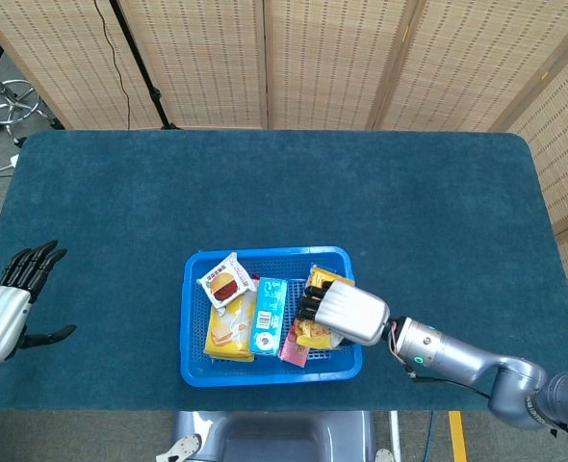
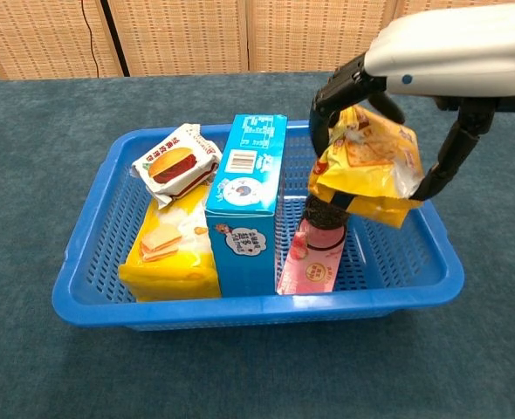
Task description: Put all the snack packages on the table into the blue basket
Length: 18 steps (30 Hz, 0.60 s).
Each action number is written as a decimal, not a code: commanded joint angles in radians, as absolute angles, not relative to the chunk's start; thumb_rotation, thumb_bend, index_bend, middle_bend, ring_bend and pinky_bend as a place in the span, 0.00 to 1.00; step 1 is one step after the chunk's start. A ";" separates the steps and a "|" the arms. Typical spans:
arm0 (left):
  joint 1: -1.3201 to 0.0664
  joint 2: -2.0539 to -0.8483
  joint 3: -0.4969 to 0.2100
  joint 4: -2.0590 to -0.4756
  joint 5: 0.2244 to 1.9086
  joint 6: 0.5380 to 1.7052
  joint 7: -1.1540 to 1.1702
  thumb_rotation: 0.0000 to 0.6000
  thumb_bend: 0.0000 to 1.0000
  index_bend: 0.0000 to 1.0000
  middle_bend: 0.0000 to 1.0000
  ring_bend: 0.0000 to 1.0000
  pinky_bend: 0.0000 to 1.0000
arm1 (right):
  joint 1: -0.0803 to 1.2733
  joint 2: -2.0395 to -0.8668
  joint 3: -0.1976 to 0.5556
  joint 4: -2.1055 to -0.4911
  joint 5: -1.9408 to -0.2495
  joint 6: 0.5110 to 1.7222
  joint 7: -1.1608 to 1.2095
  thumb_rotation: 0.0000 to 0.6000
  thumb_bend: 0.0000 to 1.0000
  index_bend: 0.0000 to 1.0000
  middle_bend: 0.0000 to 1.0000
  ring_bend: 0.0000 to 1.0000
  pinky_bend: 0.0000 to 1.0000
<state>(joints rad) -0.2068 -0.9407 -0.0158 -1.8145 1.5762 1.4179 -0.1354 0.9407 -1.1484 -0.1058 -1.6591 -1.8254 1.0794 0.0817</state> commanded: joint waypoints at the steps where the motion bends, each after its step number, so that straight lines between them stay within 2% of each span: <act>1: -0.196 -0.928 -0.012 -1.803 1.588 1.434 -0.165 1.00 0.00 0.00 0.00 0.00 0.00 | 0.961 -1.105 -0.082 -1.771 -1.721 0.963 0.093 1.00 0.00 0.00 0.00 0.00 0.16; 5: -0.189 -0.921 -0.004 -1.796 1.604 1.443 -0.190 1.00 0.00 0.00 0.00 0.00 0.00 | 0.929 -1.069 -0.057 -1.838 -1.686 0.997 0.055 1.00 0.00 0.00 0.00 0.00 0.12; 10: -0.175 -0.909 0.009 -1.790 1.604 1.444 -0.206 1.00 0.00 0.00 0.00 0.00 0.00 | 0.809 -0.949 -0.026 -1.955 -1.651 1.174 -0.006 1.00 0.00 0.00 0.00 0.00 0.10; 14: -0.158 -0.909 0.008 -1.799 1.588 1.459 -0.162 1.00 0.00 0.00 0.00 0.00 0.00 | 0.697 -0.890 -0.035 -1.958 -1.605 1.280 -0.060 1.00 0.00 0.00 0.00 0.00 0.10; 18: -0.133 -0.931 0.005 -1.807 1.568 1.490 -0.094 1.00 0.00 0.00 0.00 0.00 0.00 | 0.613 -0.880 -0.057 -1.905 -1.563 1.325 -0.038 1.00 0.00 0.00 0.00 0.00 0.09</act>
<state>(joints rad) -0.1488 -0.9177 0.0069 -1.8012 1.5819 1.4720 -0.1267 0.6605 -0.9020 -0.0453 -1.9298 -1.5973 1.2948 -0.0362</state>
